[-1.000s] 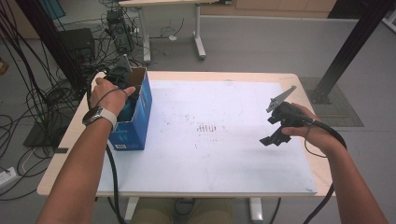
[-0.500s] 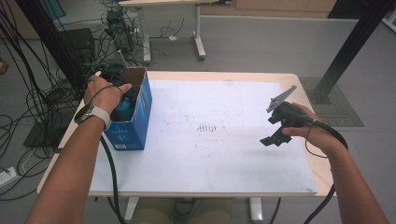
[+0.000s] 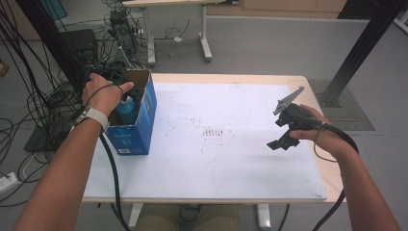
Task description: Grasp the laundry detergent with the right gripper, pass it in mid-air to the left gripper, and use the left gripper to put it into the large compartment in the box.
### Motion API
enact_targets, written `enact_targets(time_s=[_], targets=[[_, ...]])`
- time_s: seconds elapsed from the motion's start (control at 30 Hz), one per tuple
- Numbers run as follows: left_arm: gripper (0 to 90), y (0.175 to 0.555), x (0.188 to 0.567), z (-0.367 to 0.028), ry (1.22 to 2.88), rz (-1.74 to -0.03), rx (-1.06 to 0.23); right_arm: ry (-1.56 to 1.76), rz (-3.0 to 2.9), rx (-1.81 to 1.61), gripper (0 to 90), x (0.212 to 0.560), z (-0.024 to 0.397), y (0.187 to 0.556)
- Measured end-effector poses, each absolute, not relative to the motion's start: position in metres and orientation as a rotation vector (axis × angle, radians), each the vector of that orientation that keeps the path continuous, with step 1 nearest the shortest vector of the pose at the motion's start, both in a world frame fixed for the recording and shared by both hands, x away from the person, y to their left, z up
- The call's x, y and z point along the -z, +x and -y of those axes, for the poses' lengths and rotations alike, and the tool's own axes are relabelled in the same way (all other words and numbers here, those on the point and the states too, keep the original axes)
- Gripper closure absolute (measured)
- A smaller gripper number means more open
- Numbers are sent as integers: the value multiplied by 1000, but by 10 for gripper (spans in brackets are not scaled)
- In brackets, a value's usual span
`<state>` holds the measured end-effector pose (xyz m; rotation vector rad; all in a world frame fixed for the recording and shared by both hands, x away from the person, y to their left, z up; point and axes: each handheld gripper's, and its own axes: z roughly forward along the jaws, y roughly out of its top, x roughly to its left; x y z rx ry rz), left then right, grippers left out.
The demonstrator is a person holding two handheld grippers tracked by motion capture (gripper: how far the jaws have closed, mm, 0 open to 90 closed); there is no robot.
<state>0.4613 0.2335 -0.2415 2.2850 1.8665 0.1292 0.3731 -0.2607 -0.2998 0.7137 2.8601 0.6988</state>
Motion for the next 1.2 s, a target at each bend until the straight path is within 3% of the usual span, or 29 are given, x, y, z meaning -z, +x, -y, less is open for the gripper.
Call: enact_targets(time_s=[0.5, 1.2], targets=[[80, 455, 216, -230, 2308, -1809, -127, 705, -2860, -674, 56, 292, 257, 371], [72, 439, 167, -210, 2425, -1570, -123, 715, -2857, -663, 56, 286, 253, 369]])
